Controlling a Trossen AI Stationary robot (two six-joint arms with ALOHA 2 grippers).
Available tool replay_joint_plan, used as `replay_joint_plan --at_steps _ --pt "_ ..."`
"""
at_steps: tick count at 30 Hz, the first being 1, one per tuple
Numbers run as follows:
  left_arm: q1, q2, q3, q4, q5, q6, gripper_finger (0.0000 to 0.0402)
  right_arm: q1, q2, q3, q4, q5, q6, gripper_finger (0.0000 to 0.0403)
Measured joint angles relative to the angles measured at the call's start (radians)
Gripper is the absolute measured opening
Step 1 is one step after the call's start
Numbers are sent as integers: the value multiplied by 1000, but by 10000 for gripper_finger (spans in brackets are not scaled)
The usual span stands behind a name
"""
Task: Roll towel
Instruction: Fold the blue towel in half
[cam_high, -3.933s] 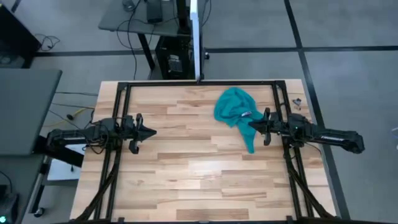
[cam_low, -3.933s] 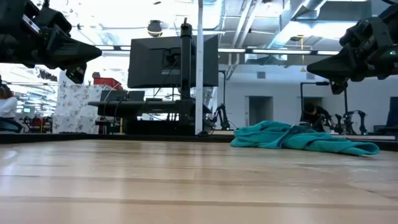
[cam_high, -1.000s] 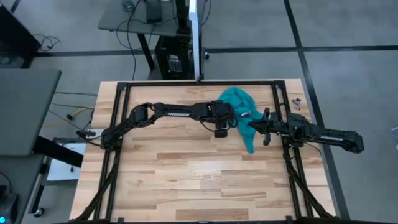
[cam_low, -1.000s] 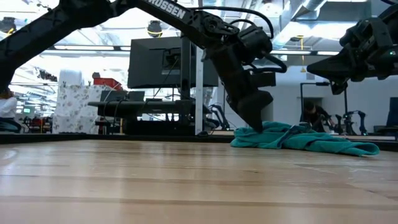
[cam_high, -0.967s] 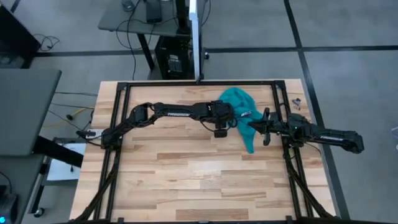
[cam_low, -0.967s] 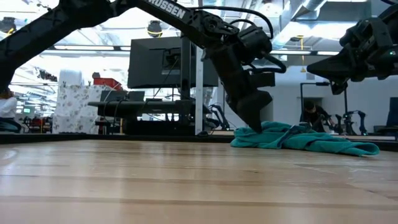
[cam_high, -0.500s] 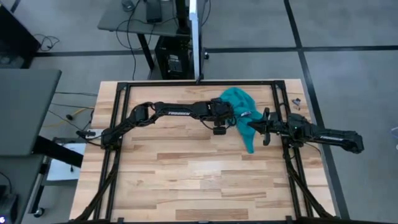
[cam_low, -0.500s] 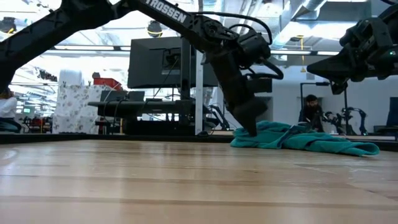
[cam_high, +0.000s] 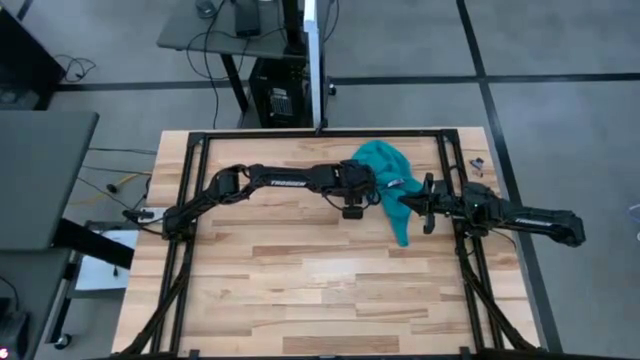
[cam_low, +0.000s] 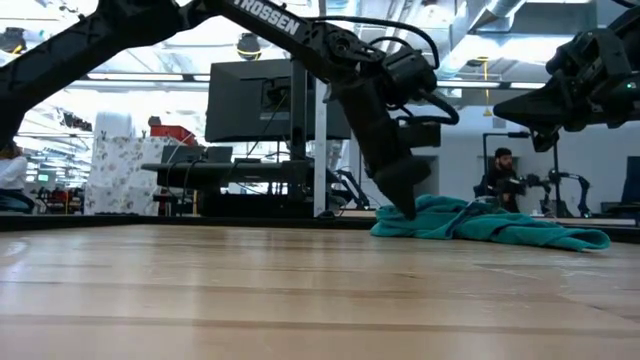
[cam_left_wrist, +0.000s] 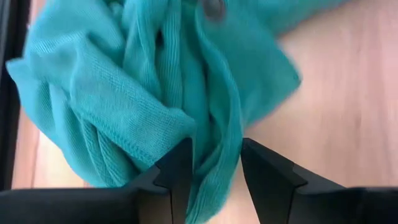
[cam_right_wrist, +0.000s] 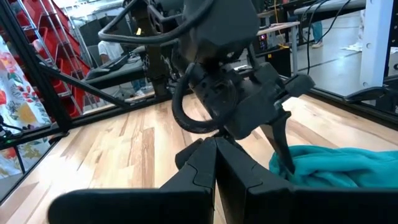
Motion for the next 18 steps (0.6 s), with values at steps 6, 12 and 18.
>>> replay_joint_plan --at_steps 6,12,18 --pt "-9 0 0 -12 32 20 114 0 0 0 0 0 0 0" --pt "-6 0 0 -12 -2 7 71 0 0 0 0 0 0 0" --pt "-22 -2 0 -34 -2 -3 3 0 0 0 0 0 0 0"
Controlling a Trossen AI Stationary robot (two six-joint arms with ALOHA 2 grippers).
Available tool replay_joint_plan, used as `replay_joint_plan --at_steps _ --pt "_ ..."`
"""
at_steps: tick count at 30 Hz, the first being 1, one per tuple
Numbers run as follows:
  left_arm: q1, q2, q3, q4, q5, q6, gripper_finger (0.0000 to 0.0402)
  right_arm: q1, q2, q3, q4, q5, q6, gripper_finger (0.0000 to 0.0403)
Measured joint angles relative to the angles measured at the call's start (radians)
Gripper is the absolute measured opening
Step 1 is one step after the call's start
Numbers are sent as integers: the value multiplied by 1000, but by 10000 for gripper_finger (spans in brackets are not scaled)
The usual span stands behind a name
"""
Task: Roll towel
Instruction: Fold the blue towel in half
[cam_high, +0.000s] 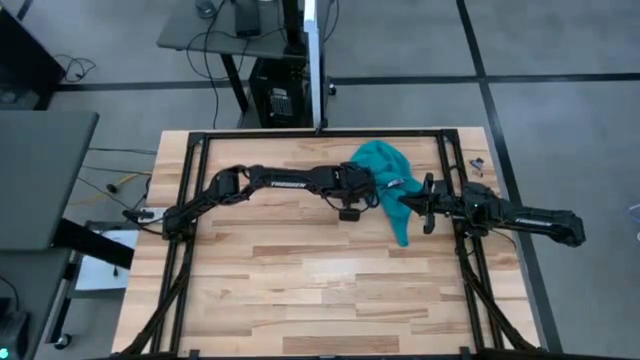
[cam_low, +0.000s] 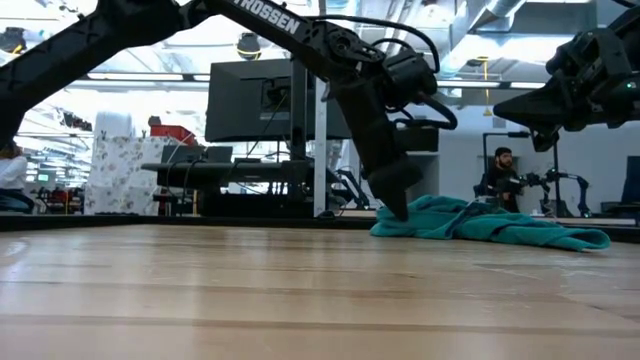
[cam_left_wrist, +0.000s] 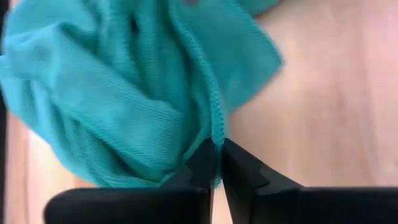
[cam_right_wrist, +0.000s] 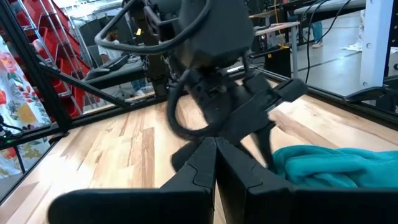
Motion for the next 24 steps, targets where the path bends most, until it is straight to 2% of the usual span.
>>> replay_joint_plan --at_steps 3,6,12,18,24 --pt "-8 -2 1 -43 -1 -25 1 0 0 0 0 0 0 0" --pt "-26 -31 32 -153 7 -62 0 0 0 0 0 0 0 0" --pt "-69 -150 128 -329 74 -151 0 0 0 0 0 0 0 0" --pt "-102 -269 131 -428 96 -230 0 0 0 0 0 0 0 0" --pt "-127 -318 131 -515 128 -318 0 0 0 0 1 0 0 0"
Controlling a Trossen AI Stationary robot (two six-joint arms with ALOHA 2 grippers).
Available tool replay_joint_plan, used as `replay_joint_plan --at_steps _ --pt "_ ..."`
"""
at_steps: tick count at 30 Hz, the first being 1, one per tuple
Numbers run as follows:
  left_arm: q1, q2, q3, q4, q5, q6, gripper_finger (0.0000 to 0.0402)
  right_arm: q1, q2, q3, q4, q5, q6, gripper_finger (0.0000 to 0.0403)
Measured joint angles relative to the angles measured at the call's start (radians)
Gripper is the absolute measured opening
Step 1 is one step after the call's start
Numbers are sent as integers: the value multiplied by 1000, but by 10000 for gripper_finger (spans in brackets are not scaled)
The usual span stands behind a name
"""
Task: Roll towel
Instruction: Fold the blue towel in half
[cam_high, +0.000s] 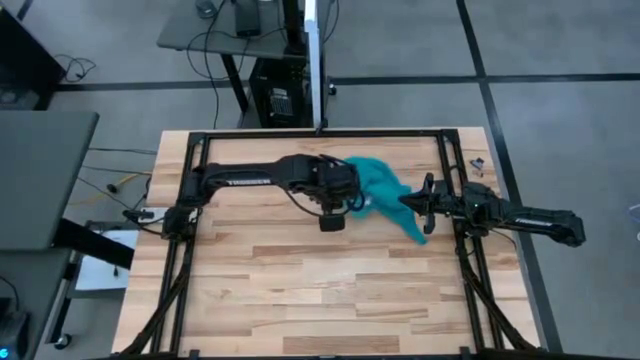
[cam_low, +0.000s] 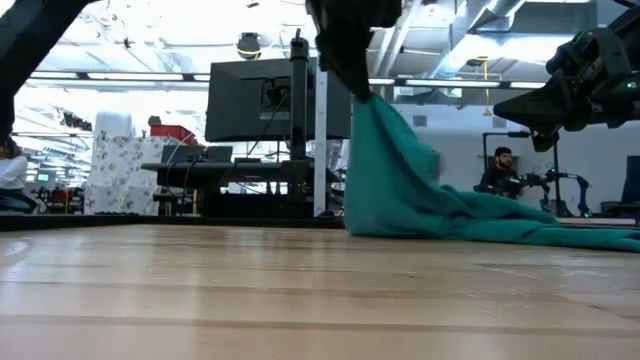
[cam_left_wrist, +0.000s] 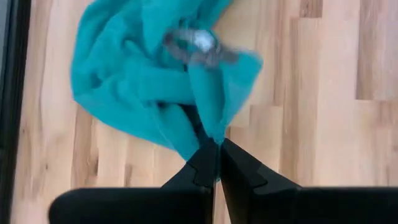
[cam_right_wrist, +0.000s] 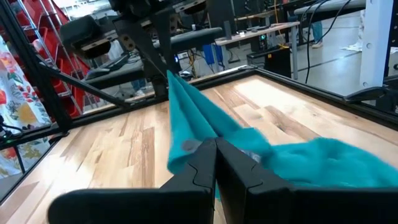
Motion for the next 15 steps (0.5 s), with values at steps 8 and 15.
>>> replay_joint_plan --at_steps 8,15 --pt "-14 -26 0 -6 34 -86 0 0 -1 5 63 -1 246 0" --pt "-16 -70 -1 -10 94 -91 0 -7 15 22 164 12 544 0"
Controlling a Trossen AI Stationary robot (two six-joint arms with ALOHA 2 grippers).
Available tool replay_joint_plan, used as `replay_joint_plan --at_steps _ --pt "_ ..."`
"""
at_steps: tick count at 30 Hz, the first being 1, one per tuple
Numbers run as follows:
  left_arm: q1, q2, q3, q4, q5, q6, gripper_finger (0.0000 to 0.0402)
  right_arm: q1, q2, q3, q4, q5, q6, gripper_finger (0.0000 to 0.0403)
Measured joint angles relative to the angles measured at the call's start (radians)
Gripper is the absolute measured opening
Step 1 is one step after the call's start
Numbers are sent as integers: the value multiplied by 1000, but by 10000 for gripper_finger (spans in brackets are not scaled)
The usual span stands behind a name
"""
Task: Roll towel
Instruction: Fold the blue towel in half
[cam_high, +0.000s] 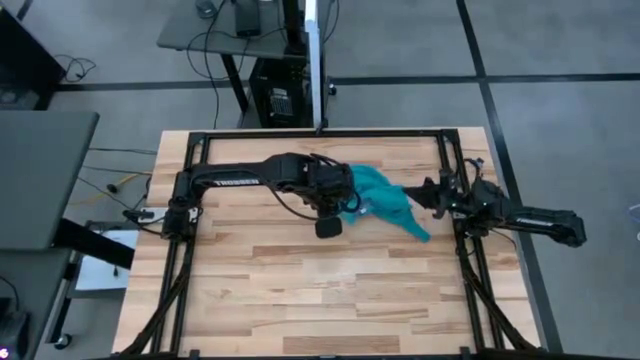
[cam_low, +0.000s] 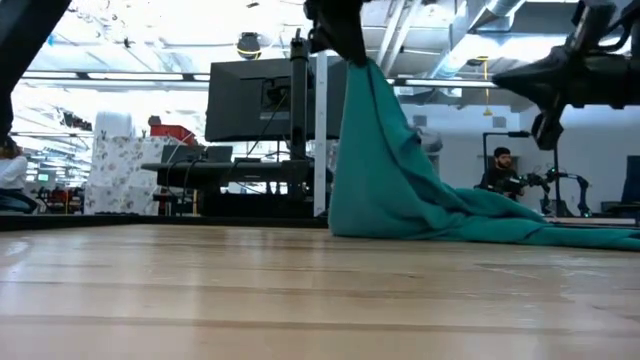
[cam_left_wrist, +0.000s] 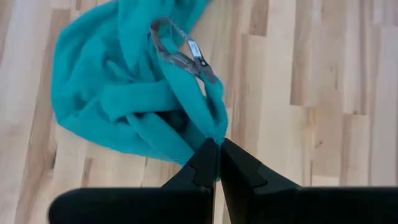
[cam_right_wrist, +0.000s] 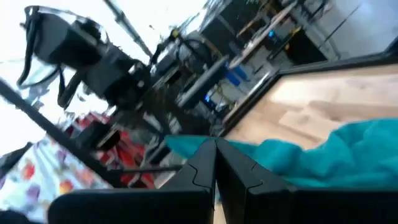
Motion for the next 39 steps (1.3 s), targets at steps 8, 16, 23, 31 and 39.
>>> replay_joint_plan --at_steps 8,16,23,31,39 --pt "27 -24 0 17 45 76 0 163 294 123 -146 72 -391 26" --pt "39 -23 0 22 115 119 0 322 827 260 -126 387 -606 117" --pt "39 -24 0 28 117 136 0 350 1144 370 50 480 -726 157" --pt "39 -66 0 28 117 140 0 326 1343 473 14 493 -769 160" --pt "39 -104 0 11 117 128 0 303 1325 522 -24 570 -846 142"
